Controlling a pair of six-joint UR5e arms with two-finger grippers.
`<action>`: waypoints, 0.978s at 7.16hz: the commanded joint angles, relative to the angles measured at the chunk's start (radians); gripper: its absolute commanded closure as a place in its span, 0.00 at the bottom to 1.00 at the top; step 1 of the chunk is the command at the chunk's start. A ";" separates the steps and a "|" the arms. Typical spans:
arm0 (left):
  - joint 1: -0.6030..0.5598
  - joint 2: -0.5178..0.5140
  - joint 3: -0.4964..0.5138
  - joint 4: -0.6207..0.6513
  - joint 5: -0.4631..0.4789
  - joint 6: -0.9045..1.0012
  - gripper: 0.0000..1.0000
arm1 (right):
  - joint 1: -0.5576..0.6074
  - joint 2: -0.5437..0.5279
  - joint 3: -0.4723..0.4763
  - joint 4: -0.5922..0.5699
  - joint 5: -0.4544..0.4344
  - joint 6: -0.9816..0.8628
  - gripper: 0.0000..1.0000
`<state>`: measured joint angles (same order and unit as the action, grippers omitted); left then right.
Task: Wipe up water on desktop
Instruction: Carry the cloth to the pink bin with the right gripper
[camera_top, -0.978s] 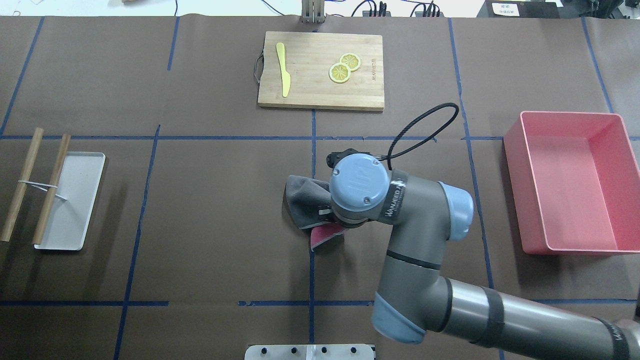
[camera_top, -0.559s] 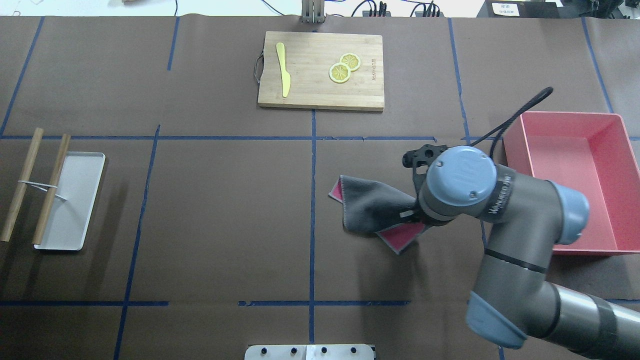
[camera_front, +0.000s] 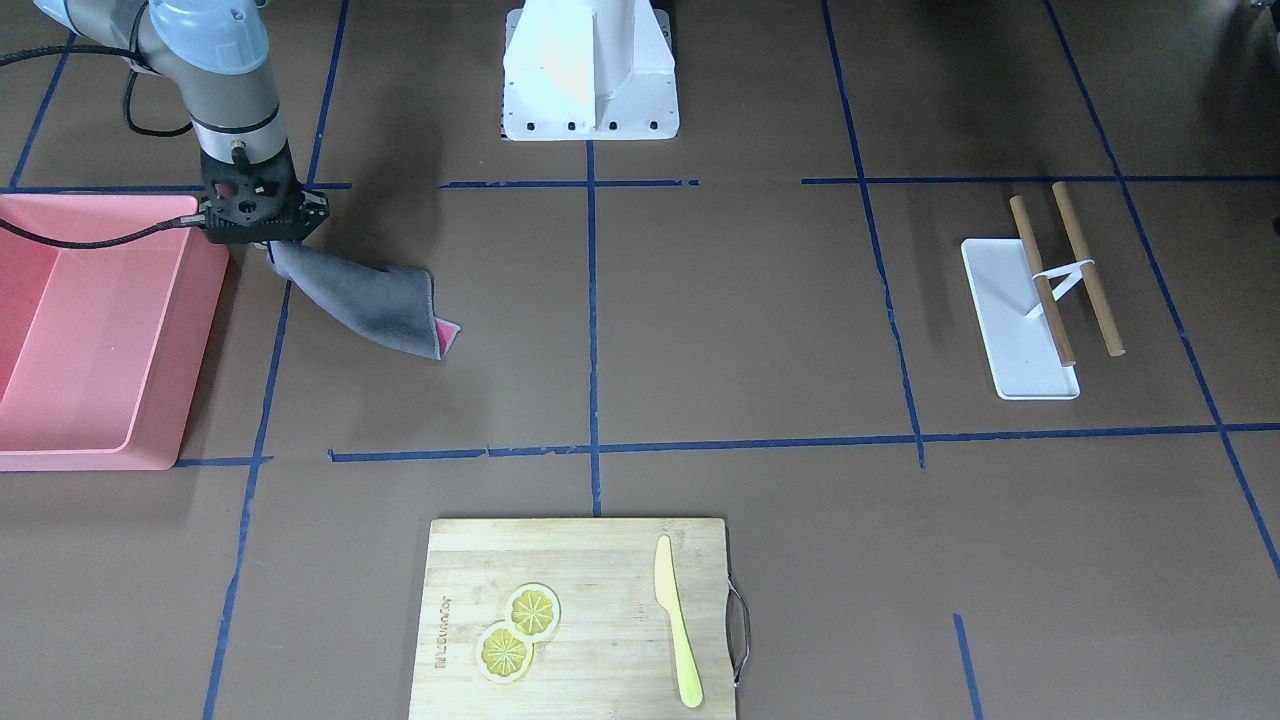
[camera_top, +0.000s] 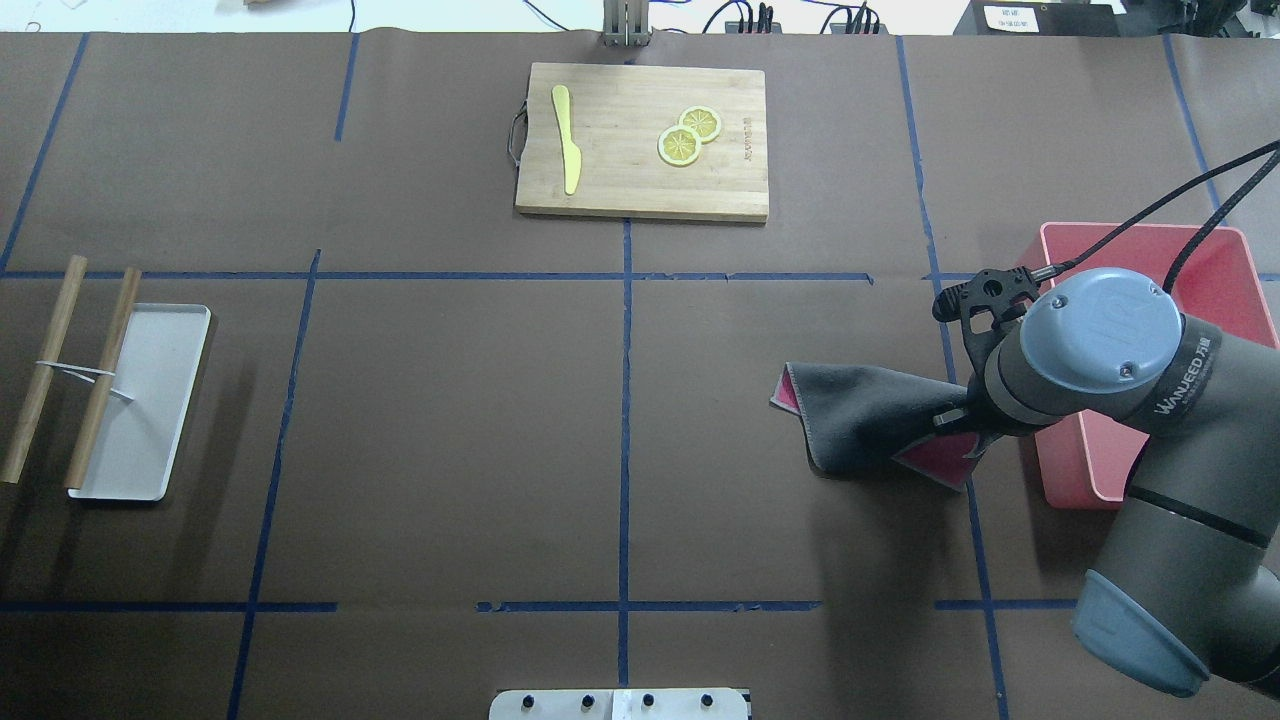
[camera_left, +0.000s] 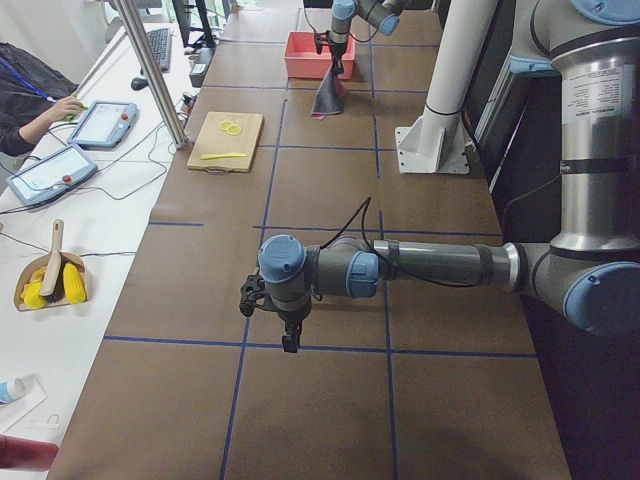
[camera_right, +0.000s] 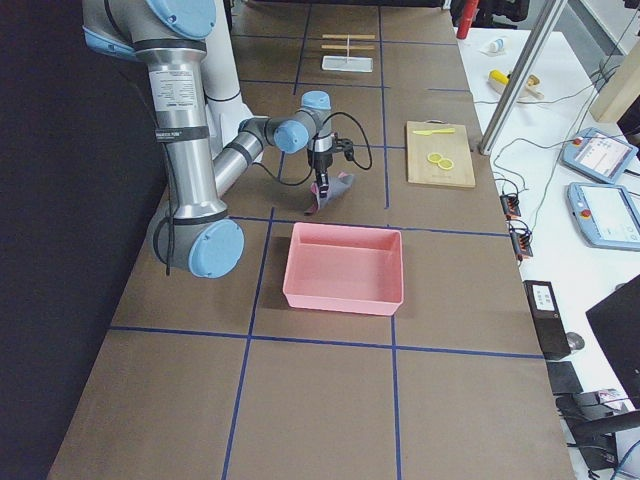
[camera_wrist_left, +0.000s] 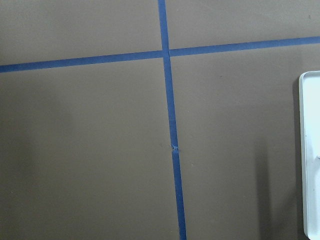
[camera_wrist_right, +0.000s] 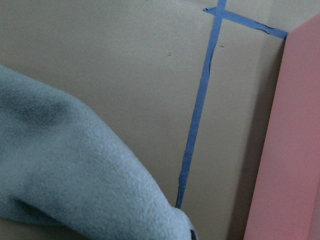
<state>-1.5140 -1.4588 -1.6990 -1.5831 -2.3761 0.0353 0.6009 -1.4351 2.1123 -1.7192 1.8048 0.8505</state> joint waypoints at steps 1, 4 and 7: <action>0.000 0.000 -0.001 0.000 0.000 0.000 0.00 | 0.122 0.004 0.064 0.003 0.162 -0.007 1.00; 0.000 0.000 -0.004 0.000 0.000 0.000 0.00 | 0.382 -0.001 0.129 0.000 0.373 -0.016 1.00; 0.000 0.000 -0.007 0.000 0.000 0.000 0.00 | 0.524 -0.139 0.129 -0.002 0.383 -0.301 1.00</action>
<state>-1.5135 -1.4588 -1.7045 -1.5830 -2.3761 0.0353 1.0540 -1.4993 2.2411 -1.7210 2.1810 0.7058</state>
